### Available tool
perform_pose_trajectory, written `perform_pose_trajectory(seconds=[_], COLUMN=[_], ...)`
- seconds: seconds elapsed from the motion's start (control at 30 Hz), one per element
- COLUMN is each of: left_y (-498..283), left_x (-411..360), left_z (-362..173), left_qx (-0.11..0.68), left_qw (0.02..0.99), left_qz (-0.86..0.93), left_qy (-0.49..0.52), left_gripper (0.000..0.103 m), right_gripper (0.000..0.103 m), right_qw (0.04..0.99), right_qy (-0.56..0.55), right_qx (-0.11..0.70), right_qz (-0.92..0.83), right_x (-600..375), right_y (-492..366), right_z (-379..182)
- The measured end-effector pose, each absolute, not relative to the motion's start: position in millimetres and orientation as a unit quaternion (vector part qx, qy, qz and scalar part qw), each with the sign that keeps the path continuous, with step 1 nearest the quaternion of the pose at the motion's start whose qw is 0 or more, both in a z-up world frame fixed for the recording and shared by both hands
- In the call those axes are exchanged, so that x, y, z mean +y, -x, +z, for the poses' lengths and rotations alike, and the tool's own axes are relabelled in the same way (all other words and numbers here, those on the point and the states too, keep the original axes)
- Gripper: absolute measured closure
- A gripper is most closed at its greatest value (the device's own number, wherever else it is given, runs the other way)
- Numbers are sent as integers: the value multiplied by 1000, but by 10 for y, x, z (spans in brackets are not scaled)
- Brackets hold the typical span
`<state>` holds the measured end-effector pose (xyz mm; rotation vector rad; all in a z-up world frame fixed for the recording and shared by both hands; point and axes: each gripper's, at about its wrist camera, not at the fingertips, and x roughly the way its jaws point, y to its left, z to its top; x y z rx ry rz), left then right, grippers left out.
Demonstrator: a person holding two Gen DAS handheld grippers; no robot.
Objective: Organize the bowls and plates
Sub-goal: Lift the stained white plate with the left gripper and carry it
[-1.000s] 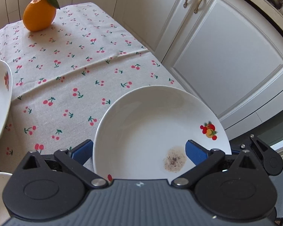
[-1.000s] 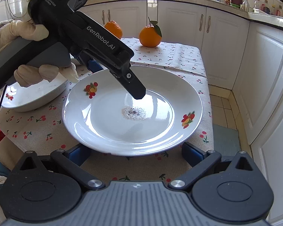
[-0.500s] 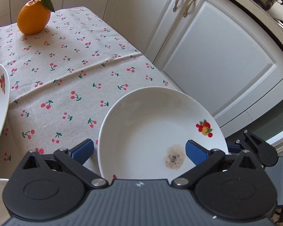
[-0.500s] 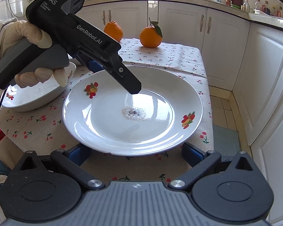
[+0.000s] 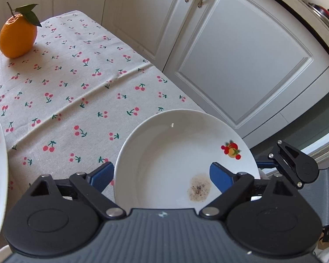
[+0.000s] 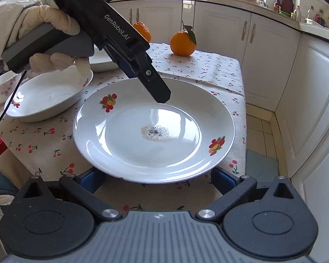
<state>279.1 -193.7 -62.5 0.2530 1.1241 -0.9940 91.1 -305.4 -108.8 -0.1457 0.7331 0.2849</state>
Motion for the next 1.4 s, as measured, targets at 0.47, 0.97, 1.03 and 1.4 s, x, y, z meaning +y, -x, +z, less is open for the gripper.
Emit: perform_pose_trajectory(seconds=[0.47,0.97,1.03,1.4], left_y=[-2918,-2961,-2977,-3193], left_x=[-2033,-2043,-2017,-1990], left_z=[-718,-702,-662,-504], left_qx=[547,550,546,526], left_qw=[679,677,679,703], left_qz=[-465,-465,-469,-461], left_qy=[-154,-152,-142,-128], left_gripper=[27,27,27,27], right_gripper=[0,0,0,0], right_qw=[921,920,918,916], right_qy=[70,55,57,87], right_qx=[344,345,350,346], right_qz=[170,179,179,183], right_x=[-3124,-3151,-3158,-3133], right_y=[-924,-950,-975,-1155], right_z=[-1112,-1067,-1056,-998])
